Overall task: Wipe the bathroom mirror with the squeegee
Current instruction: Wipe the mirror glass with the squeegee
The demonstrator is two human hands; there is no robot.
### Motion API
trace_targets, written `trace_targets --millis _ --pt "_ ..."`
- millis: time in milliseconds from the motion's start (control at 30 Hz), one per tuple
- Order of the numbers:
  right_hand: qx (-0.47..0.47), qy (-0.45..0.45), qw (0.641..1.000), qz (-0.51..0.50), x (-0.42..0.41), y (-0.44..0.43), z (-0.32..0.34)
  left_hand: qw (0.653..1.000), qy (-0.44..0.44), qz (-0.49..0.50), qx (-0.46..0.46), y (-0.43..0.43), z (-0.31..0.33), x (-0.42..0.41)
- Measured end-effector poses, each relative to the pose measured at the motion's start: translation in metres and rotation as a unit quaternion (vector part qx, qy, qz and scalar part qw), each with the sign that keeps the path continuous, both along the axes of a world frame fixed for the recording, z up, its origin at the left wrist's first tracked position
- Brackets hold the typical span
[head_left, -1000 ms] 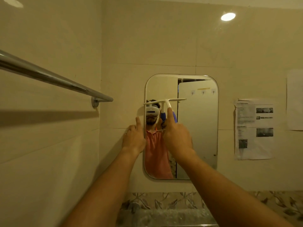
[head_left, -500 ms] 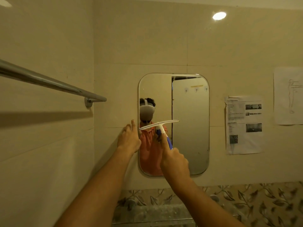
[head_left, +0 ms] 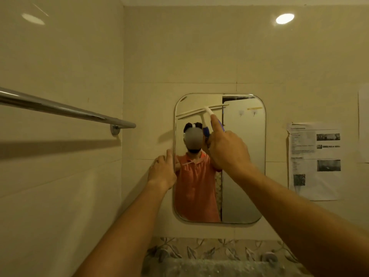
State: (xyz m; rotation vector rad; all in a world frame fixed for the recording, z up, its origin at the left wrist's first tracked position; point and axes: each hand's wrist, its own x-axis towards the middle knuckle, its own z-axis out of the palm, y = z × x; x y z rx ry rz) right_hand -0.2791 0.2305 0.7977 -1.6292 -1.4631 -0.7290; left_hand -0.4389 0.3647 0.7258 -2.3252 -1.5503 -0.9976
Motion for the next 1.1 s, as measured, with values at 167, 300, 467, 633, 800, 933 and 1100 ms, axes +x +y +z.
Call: trace_targets --millis 167,300,467,633,800,933,1100 --pt "0.006 -0.048 0.998 -0.031 -0.005 0.012 0.040 0.999 0.007 0.025 -0.025 0.003 0.001 0.007" --pt "-0.006 -0.054 0.997 -0.053 -0.013 0.023 0.047 0.999 -0.004 0.028 -0.018 0.004 0.003 0.008" --pt "0.000 -0.053 0.997 -0.052 -0.016 0.033 0.019 0.999 -0.037 0.013 -0.009 0.002 0.008 0.008" --pt "0.003 -0.039 0.998 -0.051 -0.009 0.045 -0.034 0.999 -0.037 0.005 0.012 0.005 -0.001 0.006" --pt "-0.017 -0.043 0.997 -0.069 -0.008 0.038 -0.074 0.998 -0.049 -0.023 0.020 0.010 -0.001 0.000" --pt "-0.057 -0.052 0.993 -0.093 -0.005 0.032 -0.105 0.999 -0.039 -0.015 -0.002 0.009 0.000 -0.002" --pt "-0.108 0.014 0.992 -0.071 -0.012 0.007 -0.120 1.000 -0.023 -0.010 -0.019 0.008 0.000 -0.002"
